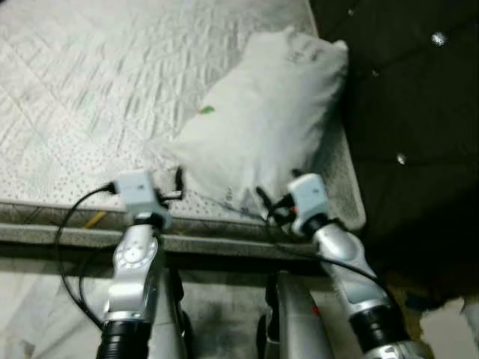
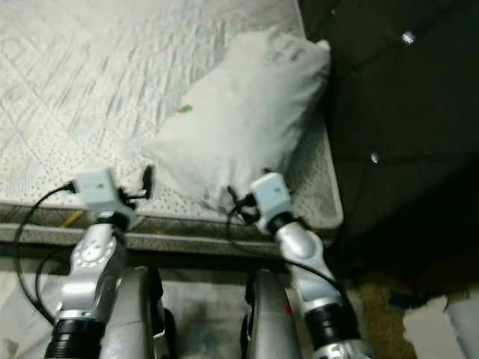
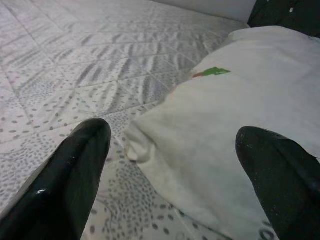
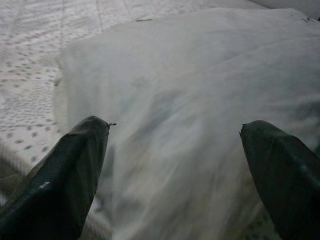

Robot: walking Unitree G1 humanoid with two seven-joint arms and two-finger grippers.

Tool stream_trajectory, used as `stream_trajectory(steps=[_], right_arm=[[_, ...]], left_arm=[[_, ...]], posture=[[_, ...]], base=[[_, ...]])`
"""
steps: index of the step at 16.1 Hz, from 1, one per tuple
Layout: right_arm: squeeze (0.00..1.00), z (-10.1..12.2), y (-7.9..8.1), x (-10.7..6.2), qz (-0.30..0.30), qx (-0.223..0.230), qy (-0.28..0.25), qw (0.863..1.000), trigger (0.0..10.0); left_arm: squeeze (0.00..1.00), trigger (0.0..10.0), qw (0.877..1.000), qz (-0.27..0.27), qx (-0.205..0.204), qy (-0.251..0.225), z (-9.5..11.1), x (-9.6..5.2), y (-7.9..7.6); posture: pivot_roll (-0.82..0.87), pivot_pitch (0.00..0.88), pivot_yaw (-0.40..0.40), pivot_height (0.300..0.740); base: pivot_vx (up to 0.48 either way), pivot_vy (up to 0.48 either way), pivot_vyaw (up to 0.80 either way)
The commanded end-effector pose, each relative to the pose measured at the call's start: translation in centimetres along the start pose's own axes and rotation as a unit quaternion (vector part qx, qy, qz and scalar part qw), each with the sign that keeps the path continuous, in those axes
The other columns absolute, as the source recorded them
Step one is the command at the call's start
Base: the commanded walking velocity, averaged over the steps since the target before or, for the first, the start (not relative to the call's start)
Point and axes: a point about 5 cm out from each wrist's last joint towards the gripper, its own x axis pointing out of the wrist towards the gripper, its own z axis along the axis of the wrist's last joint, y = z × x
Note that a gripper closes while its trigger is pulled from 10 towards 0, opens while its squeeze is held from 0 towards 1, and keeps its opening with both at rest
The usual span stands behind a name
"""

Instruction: Clean up the room

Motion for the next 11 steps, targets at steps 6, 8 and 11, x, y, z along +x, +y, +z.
stream_trajectory(steps=[6,8,11], right_arm=[[0.00,-0.17,0.92,-0.08,0.018,-0.004,-0.004,1.000,10.0],[0.00,-0.29,0.95,-0.24,0.020,-0.010,-0.003,1.000,10.0],[0.00,-0.73,1.04,-0.16,0.020,-0.010,0.011,1.000,10.0]], left_arm=[[0.00,10.0,1.000,0.021,0.001,0.020,-0.57,-0.35,0.62],[0.00,10.0,1.000,0.020,0.001,0.020,-0.58,-0.34,0.62],[0.00,10.0,1.000,0.019,0.001,0.021,-0.52,-0.31,0.43]], posture=[[-0.03,0.217,-0.064,0.597],[-0.03,0.220,-0.064,0.597],[-0.03,0.233,-0.063,0.597]], base=[[0.059,0.000,0.00],[0.000,0.000,0.67],[0.000,0.000,0.40]])
